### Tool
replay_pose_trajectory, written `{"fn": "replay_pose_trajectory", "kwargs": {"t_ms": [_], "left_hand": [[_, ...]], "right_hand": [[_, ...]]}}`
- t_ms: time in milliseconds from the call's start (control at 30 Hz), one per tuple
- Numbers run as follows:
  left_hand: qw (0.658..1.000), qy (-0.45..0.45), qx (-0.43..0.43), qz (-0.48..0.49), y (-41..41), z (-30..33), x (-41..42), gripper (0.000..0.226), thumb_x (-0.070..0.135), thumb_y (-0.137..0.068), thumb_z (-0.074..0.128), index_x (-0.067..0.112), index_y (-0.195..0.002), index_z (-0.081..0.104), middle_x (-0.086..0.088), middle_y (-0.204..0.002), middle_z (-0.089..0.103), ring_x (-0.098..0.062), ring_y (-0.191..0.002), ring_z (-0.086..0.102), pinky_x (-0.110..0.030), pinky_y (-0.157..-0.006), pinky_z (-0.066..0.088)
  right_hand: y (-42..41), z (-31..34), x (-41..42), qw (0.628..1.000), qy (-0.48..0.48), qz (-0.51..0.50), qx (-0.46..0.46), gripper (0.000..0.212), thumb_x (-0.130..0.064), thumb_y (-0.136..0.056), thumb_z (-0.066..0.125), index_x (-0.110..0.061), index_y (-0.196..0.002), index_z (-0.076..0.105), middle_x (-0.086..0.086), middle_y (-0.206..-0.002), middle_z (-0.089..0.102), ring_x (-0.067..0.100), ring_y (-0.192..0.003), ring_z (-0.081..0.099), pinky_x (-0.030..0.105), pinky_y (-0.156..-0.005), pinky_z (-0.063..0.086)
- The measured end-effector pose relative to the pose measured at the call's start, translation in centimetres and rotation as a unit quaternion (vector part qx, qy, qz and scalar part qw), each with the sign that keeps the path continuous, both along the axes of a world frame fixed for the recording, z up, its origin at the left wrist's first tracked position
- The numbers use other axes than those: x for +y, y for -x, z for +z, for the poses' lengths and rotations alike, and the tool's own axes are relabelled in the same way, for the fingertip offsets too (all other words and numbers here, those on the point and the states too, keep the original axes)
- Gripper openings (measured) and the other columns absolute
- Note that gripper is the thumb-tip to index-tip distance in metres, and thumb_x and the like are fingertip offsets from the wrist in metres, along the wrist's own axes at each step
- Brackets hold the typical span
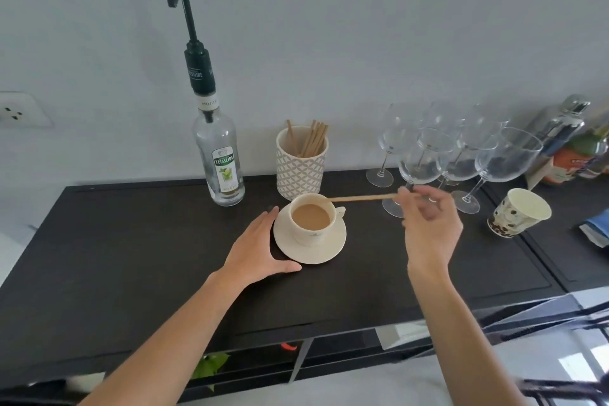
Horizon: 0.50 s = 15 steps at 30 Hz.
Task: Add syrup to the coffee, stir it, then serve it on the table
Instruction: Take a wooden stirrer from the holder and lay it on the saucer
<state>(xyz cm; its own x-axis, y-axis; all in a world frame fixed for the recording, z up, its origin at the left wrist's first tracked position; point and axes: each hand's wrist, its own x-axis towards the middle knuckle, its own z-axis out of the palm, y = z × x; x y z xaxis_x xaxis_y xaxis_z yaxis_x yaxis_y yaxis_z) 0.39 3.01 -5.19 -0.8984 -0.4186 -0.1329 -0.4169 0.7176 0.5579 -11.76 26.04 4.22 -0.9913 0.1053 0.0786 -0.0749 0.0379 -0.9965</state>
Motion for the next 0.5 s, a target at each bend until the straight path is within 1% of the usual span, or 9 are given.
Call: {"fn": "replay_pose_trajectory", "kwargs": {"t_ms": [67, 133, 200, 300, 400, 500], "left_hand": [[1.0, -0.006, 0.003, -0.002, -0.3, -0.2, 0.2, 0.135, 0.068, -0.056, 0.084, 0.027, -0.159, 0.007, 0.01, -0.166, 0.009, -0.01, -0.152, 0.008, -0.037, -0.12, 0.019], [1.0, -0.016, 0.006, -0.011, -0.5, -0.4, 0.2, 0.14, 0.07, -0.052, 0.083, 0.027, -0.159, 0.005, 0.011, -0.166, 0.007, -0.009, -0.152, 0.006, -0.036, -0.121, 0.018], [1.0, -0.021, 0.003, -0.017, -0.7, -0.5, 0.1, 0.144, 0.074, -0.049, 0.082, 0.027, -0.159, 0.003, 0.012, -0.166, 0.004, -0.008, -0.152, 0.003, -0.036, -0.121, 0.017], [1.0, -0.017, -0.01, -0.014, -0.7, -0.4, 0.0, 0.147, 0.078, -0.046, 0.081, 0.029, -0.159, 0.001, 0.012, -0.166, 0.002, -0.01, -0.153, 0.002, -0.038, -0.122, 0.018], [1.0, -0.016, -0.018, -0.006, -0.6, -0.4, 0.2, 0.149, 0.08, -0.043, 0.08, 0.032, -0.158, -0.001, 0.009, -0.167, 0.003, -0.015, -0.153, 0.004, -0.041, -0.122, 0.019], [1.0, -0.018, -0.019, -0.002, -0.7, -0.4, 0.3, 0.149, 0.08, -0.043, 0.08, 0.032, -0.158, -0.002, 0.008, -0.167, 0.004, -0.016, -0.153, 0.005, -0.041, -0.122, 0.019]], "right_hand": [[-0.7, -2.1, 0.5, 1.0, -0.009, 0.005, -0.029, 0.022, -0.029, -0.085, 0.081, -0.024, -0.1, 0.065, -0.005, -0.08, 0.078, 0.008, -0.08, 0.074, 0.052, -0.092, 0.057], [-1.3, -3.9, 0.6, 0.998, -0.028, 0.016, -0.051, 0.021, -0.032, -0.084, 0.081, -0.028, -0.096, 0.065, -0.004, -0.082, 0.078, 0.011, -0.083, 0.074, 0.054, -0.09, 0.057], [-2.0, -5.3, 0.5, 0.996, -0.044, 0.022, -0.069, 0.021, -0.035, -0.082, 0.082, -0.031, -0.093, 0.065, -0.005, -0.082, 0.078, 0.011, -0.083, 0.073, 0.054, -0.087, 0.058], [-2.4, -6.5, 0.0, 0.993, -0.067, 0.03, -0.095, 0.02, -0.035, -0.082, 0.082, -0.032, -0.092, 0.065, -0.008, -0.079, 0.077, 0.008, -0.08, 0.072, 0.053, -0.085, 0.06], [-2.3, -7.1, -0.7, 0.988, -0.089, 0.047, -0.121, 0.021, -0.035, -0.082, 0.083, -0.032, -0.092, 0.065, -0.013, -0.072, 0.076, 0.013, -0.076, 0.071, 0.053, -0.084, 0.06], [-2.0, -7.6, -1.5, 0.983, -0.108, 0.06, -0.138, 0.022, -0.034, -0.082, 0.083, -0.029, -0.094, 0.065, -0.015, -0.068, 0.075, 0.013, -0.071, 0.068, 0.053, -0.084, 0.06]]}}
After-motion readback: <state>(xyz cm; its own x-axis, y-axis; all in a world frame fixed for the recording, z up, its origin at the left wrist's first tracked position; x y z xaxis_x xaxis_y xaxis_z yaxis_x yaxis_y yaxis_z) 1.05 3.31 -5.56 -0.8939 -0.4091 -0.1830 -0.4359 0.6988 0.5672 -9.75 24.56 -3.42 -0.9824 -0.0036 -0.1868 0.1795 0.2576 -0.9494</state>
